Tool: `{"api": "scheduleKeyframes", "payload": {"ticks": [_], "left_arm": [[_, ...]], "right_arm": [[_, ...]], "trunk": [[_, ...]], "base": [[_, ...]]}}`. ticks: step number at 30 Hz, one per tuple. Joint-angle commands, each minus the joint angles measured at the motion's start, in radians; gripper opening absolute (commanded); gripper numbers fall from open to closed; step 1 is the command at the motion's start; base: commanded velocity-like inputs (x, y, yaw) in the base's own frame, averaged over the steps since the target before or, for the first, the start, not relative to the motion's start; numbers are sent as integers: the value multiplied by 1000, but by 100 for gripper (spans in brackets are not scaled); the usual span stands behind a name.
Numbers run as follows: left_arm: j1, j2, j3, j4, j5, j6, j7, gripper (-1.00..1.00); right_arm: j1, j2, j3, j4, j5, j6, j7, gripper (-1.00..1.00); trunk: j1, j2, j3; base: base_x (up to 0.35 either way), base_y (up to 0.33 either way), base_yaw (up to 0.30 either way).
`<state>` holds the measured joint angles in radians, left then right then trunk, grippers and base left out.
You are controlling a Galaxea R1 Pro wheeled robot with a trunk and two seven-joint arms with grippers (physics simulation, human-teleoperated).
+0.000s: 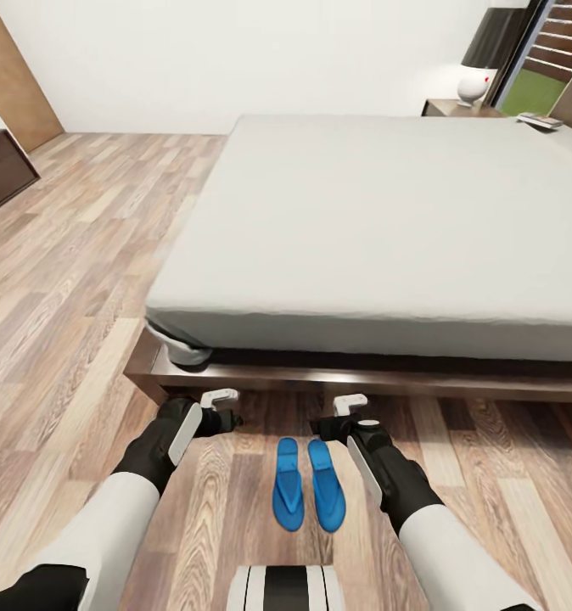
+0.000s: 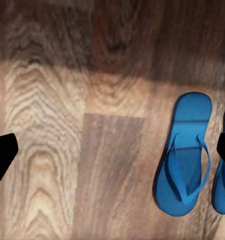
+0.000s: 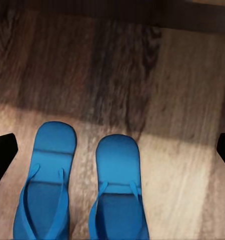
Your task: In the bedroom, move the book from the bed onto either nightstand, and place the two sandals side by side next to the bed.
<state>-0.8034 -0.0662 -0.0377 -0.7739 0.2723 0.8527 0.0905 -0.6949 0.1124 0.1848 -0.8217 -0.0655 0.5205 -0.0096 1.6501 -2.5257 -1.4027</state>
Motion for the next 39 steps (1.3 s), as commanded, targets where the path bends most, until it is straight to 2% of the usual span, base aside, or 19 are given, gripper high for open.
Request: {"api": "scheduleKeyframes", "payload": {"ticks": [1,11,39], "left_arm": [[0,0,-2,-1,10,3,9,100],[0,0,-2,-1,11,4,9,100],[0,-1,-2,1,11,5,11,100]], "right_arm": [[0,0,1,-1,-7,5,-1,100],[0,0,1,0,-7,5,-3,100],[0,1,2,4,-7,4,-3,100]], "trunk": [[-1,0,3],[-5,2,42],[-5,2,42]], "base": [[0,0,232],[0,0,235],[0,0,240]]}}
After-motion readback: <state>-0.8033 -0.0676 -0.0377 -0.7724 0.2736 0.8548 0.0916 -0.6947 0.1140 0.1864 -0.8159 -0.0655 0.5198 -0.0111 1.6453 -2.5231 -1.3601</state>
